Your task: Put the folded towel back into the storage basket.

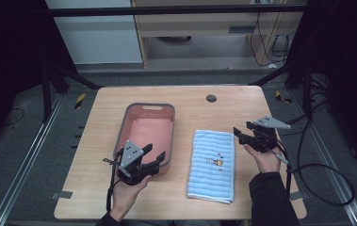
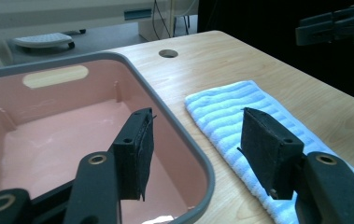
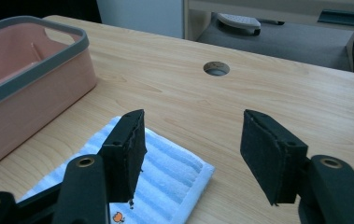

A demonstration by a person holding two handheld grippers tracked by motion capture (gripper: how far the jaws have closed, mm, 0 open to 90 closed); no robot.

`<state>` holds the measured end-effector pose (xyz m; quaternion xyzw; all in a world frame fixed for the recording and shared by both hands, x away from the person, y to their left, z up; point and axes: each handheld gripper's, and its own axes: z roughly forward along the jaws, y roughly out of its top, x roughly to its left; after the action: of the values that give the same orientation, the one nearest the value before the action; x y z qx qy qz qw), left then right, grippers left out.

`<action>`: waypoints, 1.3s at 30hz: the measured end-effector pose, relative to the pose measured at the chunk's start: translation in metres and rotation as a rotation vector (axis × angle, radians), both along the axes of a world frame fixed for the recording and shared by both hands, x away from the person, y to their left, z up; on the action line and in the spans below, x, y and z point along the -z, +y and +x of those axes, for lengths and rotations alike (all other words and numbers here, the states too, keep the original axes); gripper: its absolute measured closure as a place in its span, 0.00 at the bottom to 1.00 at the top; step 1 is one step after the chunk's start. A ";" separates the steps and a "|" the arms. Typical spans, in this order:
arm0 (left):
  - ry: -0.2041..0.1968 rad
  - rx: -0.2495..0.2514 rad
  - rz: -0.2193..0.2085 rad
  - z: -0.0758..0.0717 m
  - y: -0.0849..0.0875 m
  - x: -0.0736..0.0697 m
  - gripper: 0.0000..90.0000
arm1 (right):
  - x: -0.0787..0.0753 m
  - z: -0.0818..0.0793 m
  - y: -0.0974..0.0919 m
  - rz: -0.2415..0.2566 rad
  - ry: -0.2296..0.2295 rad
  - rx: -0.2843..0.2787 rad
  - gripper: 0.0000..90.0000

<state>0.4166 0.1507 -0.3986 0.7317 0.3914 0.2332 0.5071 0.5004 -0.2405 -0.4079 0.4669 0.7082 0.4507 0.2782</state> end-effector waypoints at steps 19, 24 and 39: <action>0.020 0.072 0.015 -0.001 -0.032 0.008 0.52 | 0.015 0.004 0.002 0.010 0.021 -0.002 0.47; 0.026 0.090 0.023 -0.001 -0.040 0.011 0.54 | 0.021 0.006 0.001 0.009 0.037 -0.004 0.49; 0.063 0.146 0.087 -0.002 -0.074 0.035 0.55 | 0.042 0.008 -0.001 0.014 0.075 -0.006 0.52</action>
<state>0.4149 0.0770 -0.4336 0.7864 0.3424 0.1892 0.4780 0.5082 -0.2415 -0.4497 0.4831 0.7165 0.4385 0.2468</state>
